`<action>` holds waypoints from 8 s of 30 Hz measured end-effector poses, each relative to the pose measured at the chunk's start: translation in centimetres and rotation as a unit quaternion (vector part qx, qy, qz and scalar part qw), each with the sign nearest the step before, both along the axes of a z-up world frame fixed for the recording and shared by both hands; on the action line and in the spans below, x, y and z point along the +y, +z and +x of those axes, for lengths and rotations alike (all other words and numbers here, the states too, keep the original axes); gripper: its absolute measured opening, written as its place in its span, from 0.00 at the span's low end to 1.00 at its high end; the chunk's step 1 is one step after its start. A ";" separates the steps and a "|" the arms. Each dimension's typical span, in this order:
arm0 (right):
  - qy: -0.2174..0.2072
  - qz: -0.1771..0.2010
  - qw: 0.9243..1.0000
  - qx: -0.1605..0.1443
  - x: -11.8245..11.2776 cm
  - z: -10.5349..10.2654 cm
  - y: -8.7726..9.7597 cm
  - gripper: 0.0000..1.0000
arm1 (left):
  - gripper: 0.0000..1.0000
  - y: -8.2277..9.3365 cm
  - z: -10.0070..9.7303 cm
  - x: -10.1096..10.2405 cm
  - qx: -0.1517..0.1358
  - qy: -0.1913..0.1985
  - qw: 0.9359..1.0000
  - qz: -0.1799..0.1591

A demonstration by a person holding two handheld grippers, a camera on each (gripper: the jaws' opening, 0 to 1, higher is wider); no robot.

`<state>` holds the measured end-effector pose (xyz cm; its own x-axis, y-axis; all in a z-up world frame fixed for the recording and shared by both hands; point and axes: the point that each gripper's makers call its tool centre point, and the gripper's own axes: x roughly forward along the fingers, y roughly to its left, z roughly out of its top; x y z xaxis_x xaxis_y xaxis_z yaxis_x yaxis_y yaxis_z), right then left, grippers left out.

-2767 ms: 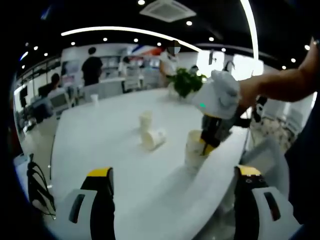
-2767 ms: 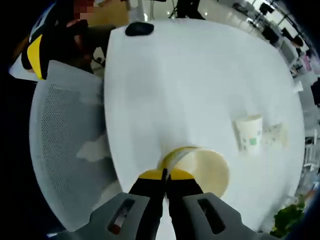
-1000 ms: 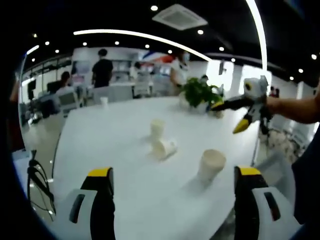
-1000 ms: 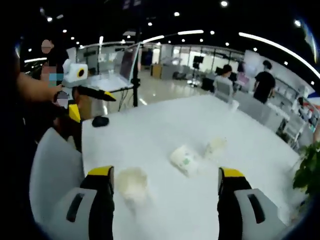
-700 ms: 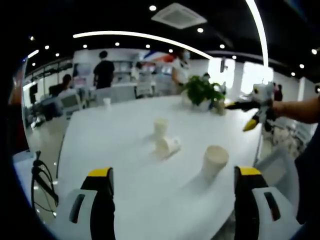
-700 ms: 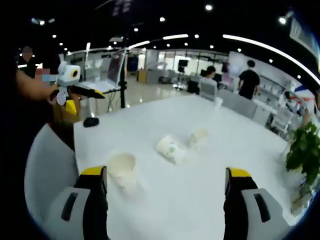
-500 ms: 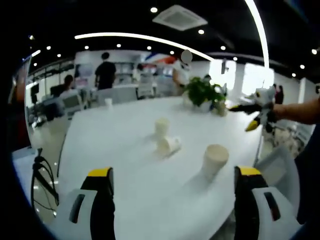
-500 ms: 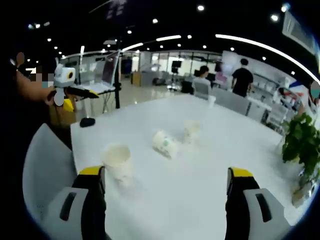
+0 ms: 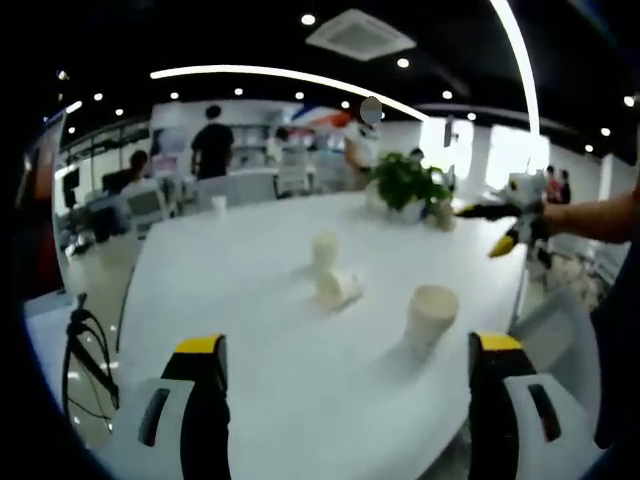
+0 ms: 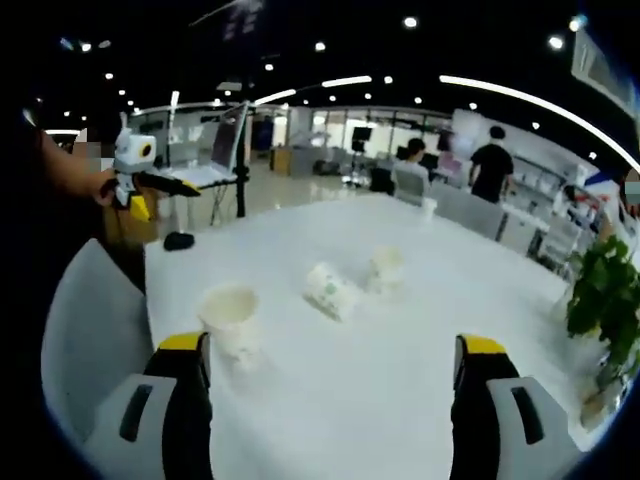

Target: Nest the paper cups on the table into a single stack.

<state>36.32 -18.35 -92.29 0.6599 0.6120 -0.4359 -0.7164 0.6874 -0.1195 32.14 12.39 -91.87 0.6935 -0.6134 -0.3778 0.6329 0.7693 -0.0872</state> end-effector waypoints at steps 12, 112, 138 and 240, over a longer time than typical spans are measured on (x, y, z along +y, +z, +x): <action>0.074 -0.051 0.996 -0.004 2.6 3.7 0.4 0.97 | 0.98 -0.7 -1.2 -0.9 0.002 0.003 1.000 0.020; 0.339 -0.263 0.890 0.155 17.2 14.1 -13.5 0.56 | 0.98 -4.0 -3.8 1.6 0.061 0.030 0.997 0.022; 0.308 -0.248 0.904 0.163 17.1 14.3 -13.6 0.42 | 0.98 -4.5 -3.9 1.5 0.066 0.029 0.997 0.015; 0.023 0.182 0.981 -0.064 14.8 19.2 6.6 0.35 | 0.98 -2.6 -2.9 -1.0 0.035 -0.004 0.999 0.016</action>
